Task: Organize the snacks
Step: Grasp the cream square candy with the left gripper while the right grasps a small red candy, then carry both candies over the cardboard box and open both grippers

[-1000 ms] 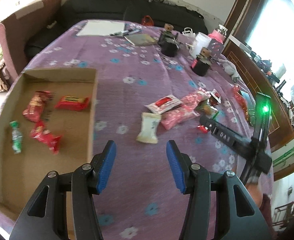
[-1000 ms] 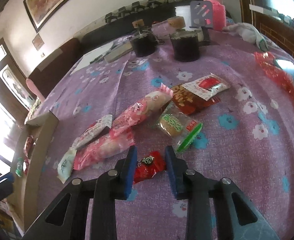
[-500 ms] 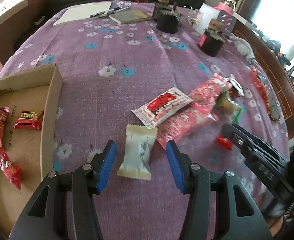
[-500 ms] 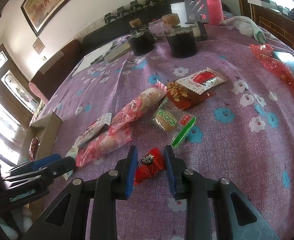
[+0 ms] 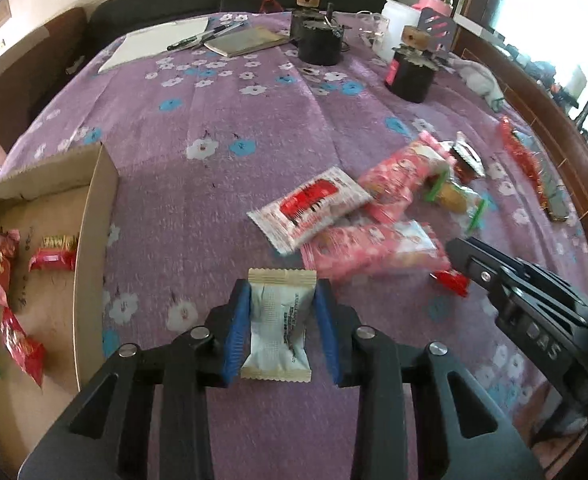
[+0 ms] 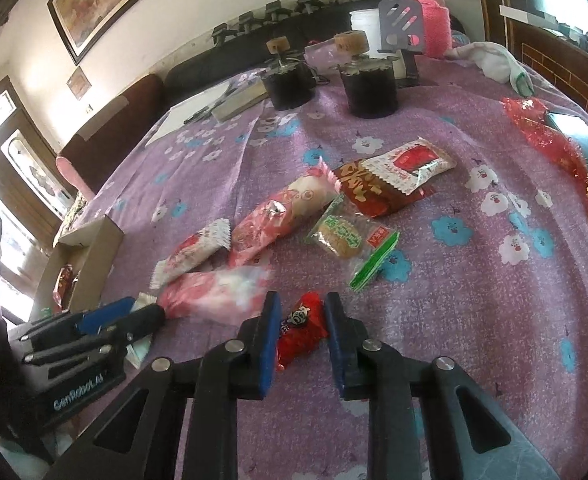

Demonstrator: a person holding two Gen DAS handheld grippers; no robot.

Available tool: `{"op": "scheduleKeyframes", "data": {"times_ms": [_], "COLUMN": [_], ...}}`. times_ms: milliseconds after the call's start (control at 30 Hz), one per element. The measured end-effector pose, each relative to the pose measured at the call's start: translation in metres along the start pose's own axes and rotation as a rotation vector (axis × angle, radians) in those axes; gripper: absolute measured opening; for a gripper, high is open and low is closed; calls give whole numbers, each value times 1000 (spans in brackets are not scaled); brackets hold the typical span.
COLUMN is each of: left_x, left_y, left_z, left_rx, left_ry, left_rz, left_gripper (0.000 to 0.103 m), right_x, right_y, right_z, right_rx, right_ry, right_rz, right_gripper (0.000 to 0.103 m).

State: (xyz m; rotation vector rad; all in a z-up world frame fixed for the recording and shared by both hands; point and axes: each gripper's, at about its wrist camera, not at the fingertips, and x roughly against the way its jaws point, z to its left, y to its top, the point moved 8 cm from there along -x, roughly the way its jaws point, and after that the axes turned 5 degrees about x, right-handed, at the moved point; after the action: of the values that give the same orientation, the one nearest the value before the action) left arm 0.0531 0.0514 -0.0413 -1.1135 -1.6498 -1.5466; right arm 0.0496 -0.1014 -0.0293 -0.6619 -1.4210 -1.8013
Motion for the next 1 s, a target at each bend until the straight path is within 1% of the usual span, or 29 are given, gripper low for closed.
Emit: {"op": "scheduleKeyframes", "data": {"times_ms": [167, 267, 300, 367, 533, 600, 667, 767, 867, 1000], "left_x": [24, 43, 50, 63, 84, 91, 98, 108, 120, 135], "left_y": [-11, -16, -17, -20, -30, -38, -47, -57, -64, -72], "left_z": [0, -2, -1, 3, 20, 27, 33, 41, 46, 52], "left_rx": [71, 88, 98, 130, 231, 277, 304, 333, 348, 343], "left_ry": [-92, -142, -158, -203, -275, -314, -335, -360, -389, -406], "left_rz": [-1, -29, -40, -57, -104, -113, -126, -138, -158, -182], "left_gripper": [30, 30, 30, 30, 30, 30, 30, 30, 30, 30], "right_x": [13, 21, 24, 27, 25, 26, 27, 33, 45, 68], "right_y": [6, 10, 12, 13, 10, 8, 7, 7, 7, -1], "right_z": [-4, -1, 3, 10, 23, 25, 28, 31, 31, 20], "right_rx": [-46, -74, -77, -68, -31, -27, -22, -6, 0, -40], "right_ry": [50, 132, 171, 203, 212, 218, 228, 227, 205, 192], "right_rz": [-48, -80, -92, -103, -104, -102, -105, -128, -165, -207], "right_gripper": [22, 22, 21, 21, 21, 21, 21, 21, 21, 21]}}
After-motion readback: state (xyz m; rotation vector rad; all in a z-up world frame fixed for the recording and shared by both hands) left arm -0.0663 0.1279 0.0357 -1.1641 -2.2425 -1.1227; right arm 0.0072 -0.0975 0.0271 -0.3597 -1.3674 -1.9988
